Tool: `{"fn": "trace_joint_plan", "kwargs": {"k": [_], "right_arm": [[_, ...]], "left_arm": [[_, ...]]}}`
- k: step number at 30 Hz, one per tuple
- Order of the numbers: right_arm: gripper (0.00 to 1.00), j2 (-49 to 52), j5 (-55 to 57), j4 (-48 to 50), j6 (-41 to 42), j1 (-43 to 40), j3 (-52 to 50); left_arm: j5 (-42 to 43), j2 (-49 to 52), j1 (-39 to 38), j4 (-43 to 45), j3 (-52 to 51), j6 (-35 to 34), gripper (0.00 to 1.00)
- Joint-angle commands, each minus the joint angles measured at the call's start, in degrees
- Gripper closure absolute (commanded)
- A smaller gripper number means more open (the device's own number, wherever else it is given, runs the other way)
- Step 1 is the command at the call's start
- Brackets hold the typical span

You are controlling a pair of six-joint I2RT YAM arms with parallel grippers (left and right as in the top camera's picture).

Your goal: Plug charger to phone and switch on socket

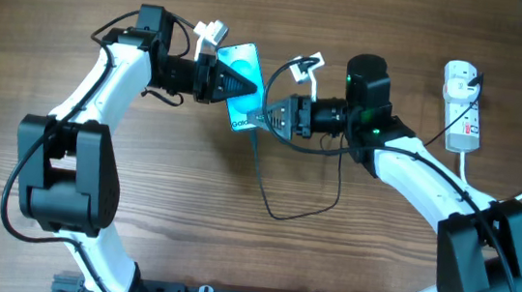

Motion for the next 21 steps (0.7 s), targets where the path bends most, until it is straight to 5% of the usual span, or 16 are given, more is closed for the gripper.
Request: {"fn": "trace_joint_plan", "kwargs": {"k": [1,3,8,14,21], "right_arm": [[0.1,-0.1,-1.8,-1.1,-6.2,0.0,0.8],[0.4,-0.1,-1.8,0.9,-6.1,0.0,0.8],[0.45,-0.1,-0.2,4.3,-5.9,0.0,0.8],[0.82,-0.1,-0.1,3.8,-4.7,0.0,0.8],[0.92,-0.1,-0.1,3.6,-4.7,0.0,0.8]], "left_arm": [[1.6,-1.3,0.3,0.2,-0.1,0.7,0.96],[1.6,-1.3,0.3,0.1,-0.1,0.7,0.96],[1.6,-1.3,-0.6,0.2,-0.1,0.7,0.92],[1.5,-1.3,-1.7,1.3,-0.1,0.7,0.94],[1.5,-1.3,-1.7,1.3,-0.1,0.7,0.87]]}}
